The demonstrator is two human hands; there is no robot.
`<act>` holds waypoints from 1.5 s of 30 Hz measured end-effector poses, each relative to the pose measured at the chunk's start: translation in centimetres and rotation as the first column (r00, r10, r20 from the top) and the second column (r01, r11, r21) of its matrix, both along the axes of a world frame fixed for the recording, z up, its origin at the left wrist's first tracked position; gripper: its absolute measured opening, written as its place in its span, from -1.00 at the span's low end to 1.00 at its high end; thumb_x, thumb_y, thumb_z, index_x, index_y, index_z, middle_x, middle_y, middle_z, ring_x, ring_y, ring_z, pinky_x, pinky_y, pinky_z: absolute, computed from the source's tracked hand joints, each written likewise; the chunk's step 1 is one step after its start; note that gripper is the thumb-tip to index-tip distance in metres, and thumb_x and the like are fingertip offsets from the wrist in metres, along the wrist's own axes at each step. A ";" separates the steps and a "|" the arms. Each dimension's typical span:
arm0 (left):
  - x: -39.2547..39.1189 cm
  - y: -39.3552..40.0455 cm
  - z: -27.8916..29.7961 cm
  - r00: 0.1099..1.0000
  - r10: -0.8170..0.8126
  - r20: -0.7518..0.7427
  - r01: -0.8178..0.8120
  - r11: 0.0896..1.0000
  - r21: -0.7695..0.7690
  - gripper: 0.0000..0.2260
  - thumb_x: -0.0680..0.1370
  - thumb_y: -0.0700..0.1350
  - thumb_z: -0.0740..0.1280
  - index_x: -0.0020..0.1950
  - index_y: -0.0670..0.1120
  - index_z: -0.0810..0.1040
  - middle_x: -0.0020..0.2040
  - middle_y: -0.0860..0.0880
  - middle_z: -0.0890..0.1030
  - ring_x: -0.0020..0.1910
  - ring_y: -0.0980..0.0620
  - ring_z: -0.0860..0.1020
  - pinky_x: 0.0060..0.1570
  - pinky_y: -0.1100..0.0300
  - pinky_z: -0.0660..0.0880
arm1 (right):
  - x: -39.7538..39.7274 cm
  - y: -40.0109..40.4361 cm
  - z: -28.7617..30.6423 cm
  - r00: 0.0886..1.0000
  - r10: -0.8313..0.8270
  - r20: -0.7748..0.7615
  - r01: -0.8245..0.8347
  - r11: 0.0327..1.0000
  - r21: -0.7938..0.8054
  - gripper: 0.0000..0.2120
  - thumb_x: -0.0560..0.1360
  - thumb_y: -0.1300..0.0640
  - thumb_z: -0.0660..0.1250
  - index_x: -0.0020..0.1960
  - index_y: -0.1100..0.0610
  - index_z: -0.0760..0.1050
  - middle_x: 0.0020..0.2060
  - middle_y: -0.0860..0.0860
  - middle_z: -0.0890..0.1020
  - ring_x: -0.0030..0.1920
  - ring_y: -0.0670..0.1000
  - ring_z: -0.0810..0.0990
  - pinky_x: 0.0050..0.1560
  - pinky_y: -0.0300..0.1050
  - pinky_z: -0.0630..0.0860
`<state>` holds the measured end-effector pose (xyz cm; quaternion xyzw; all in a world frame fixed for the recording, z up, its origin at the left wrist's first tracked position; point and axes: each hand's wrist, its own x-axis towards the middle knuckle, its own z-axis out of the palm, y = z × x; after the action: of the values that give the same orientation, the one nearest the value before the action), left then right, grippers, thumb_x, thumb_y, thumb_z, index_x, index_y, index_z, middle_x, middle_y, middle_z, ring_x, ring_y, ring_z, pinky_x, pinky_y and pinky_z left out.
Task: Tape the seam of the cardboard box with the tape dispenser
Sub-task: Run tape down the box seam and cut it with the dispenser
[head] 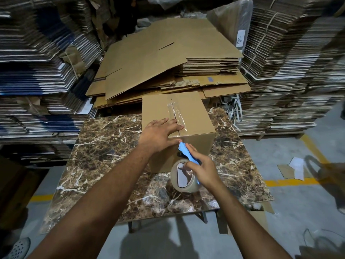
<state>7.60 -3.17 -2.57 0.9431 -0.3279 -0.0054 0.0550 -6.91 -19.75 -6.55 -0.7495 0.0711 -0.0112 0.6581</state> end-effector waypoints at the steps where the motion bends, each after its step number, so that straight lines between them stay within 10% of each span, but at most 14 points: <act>1: 0.0 0.0 0.0 1.000 0.000 -0.002 0.000 1.000 0.003 -0.46 0.53 0.42 0.10 0.50 0.35 0.20 0.62 0.17 0.19 0.61 0.03 0.14 0.55 -0.11 0.12 | 0.3 -0.5 0.4 1.000 0.012 -0.015 -0.011 1.000 0.020 -0.34 0.37 0.31 0.46 0.42 -0.01 0.48 0.45 -0.13 0.43 0.36 -0.10 0.49 0.16 -0.21 0.59; 12: 0.1 0.1 -0.1 0.999 -0.022 0.048 0.021 1.000 0.011 -0.41 0.51 0.48 0.03 0.51 0.34 0.20 0.61 0.15 0.22 0.60 0.02 0.17 0.53 -0.08 0.14 | -2.6 0.5 -3.8 0.985 0.064 -0.160 -0.079 0.993 -0.085 -0.33 0.30 0.18 0.47 0.40 -0.04 0.50 0.45 -0.09 0.47 0.41 -0.18 0.43 0.41 -0.10 0.44; 18: -1.8 -1.9 -1.4 0.965 0.092 0.244 -0.097 0.995 0.010 -0.43 0.53 0.45 -0.01 0.40 0.18 0.34 0.52 0.02 0.40 0.51 -0.13 0.35 0.44 -0.15 0.30 | -4.2 0.3 -5.0 0.988 0.034 -0.151 -0.052 0.991 -0.120 -0.36 0.38 0.27 0.47 0.43 -0.02 0.48 0.45 -0.15 0.43 0.43 -0.23 0.37 0.25 -0.49 0.34; 25: -1.8 -1.7 -2.0 0.966 0.021 0.257 -0.054 0.991 0.122 -0.18 0.36 0.41 0.38 0.49 0.10 0.17 0.58 -0.08 0.27 0.55 -0.21 0.25 0.49 -0.21 0.22 | -5.5 0.1 -5.2 0.996 -0.017 -0.083 0.007 0.993 -0.122 -0.36 0.41 0.23 0.49 0.44 -0.07 0.46 0.37 -0.36 0.37 0.25 -0.61 0.27 0.36 -0.36 0.34; 31: -2.7 -2.6 -1.8 0.958 0.181 0.223 -0.178 0.983 -0.036 -0.38 0.54 0.46 -0.10 0.48 0.18 0.26 0.59 0.02 0.29 0.58 -0.10 0.22 0.52 -0.18 0.17 | -6.0 -0.5 -4.9 0.998 0.007 -0.059 -0.013 0.994 -0.106 -0.35 0.40 0.25 0.49 0.43 -0.09 0.46 0.34 -0.43 0.37 0.32 -0.53 0.29 0.42 -0.19 0.39; 37: -3.6 -3.4 -1.7 0.955 0.194 0.222 -0.216 0.973 0.079 -0.10 0.27 0.30 0.53 0.48 0.15 0.17 0.60 -0.02 0.24 0.58 -0.15 0.20 0.52 -0.20 0.15 | -7.2 -2.0 -4.7 0.999 0.019 -0.030 -0.021 0.997 -0.080 -0.35 0.40 0.25 0.50 0.41 -0.16 0.47 0.35 -0.42 0.38 0.40 -0.41 0.31 0.42 -0.18 0.40; 45: -3.8 -2.3 -0.7 0.975 0.173 0.137 -0.183 0.981 0.069 0.02 0.35 0.21 0.53 0.62 0.02 -0.02 0.65 -0.07 0.10 0.62 -0.08 0.10 0.59 -0.08 0.04 | -7.7 -4.1 -2.3 0.984 0.108 0.145 -0.076 0.975 -0.211 -0.35 0.44 0.19 0.47 0.44 -0.22 0.41 0.49 -0.32 0.31 0.45 -0.38 0.26 0.40 -0.29 0.36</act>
<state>3.81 -5.43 -3.29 0.9685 -0.2444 0.0479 -0.0047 -14.58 -23.82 -8.84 -0.8124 -0.0166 -0.0463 0.5810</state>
